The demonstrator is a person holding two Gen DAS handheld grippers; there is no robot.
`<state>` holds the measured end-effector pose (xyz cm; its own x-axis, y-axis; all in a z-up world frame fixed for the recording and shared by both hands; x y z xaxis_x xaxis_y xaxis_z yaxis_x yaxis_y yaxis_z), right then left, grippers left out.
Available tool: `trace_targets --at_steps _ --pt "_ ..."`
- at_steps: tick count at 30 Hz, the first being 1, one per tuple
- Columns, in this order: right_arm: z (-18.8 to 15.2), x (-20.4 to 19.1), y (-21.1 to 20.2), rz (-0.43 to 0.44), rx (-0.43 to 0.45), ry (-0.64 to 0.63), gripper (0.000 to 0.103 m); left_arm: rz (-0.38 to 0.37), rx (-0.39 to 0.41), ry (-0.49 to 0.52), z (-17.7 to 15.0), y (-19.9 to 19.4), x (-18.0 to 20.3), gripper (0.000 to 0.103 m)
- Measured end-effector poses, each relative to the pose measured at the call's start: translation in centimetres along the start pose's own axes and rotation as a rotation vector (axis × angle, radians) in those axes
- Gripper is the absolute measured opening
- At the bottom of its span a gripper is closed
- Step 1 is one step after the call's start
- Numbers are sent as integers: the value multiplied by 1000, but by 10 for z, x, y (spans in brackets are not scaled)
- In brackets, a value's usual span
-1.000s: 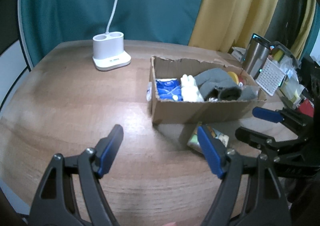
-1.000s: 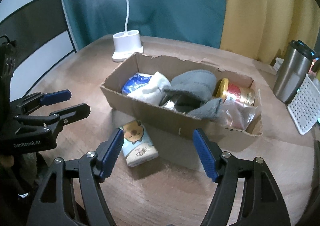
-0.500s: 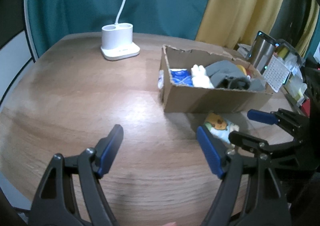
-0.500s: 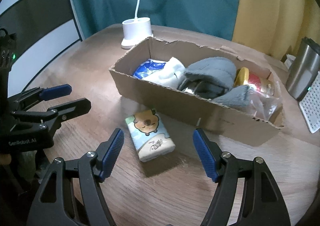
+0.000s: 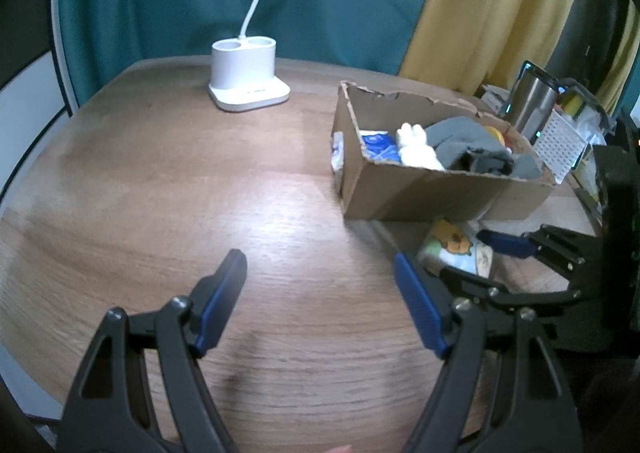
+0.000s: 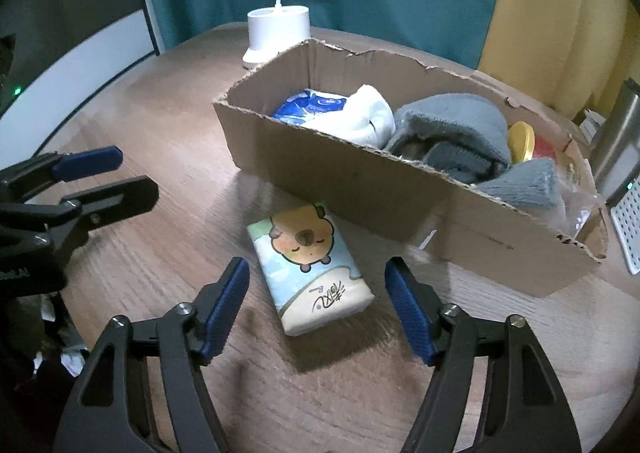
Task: Organize objects
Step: 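Reach the right tool to the cartoon tissue pack and grasp it, then lift the cartoon tissue pack with the right tool and lower it into the box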
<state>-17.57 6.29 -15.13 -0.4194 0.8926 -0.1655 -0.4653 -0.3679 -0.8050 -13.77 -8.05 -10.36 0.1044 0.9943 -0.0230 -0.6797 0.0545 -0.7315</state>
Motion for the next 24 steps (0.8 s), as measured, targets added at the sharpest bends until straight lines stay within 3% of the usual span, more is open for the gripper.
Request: trace_targets --at_steps 9,24 --pt "1 -2 0 16 2 -12 57 2 0 -5 0 0 -1 78" --pt "14 -11 -52 83 83 -18 57 11 31 5 16 -12 6 78"
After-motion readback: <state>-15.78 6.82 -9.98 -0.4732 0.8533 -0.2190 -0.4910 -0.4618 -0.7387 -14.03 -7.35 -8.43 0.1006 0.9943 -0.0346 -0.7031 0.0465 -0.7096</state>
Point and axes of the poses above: each gripper's, at about its wrist camera, not at the fingertips, and y roughly the way its jaws point, x to its right, z to its top, the point moved 8 cm from there along y, roughly the way its jaws point, and after that the axes turned 15 degrees about y, right-handed, at the moved point
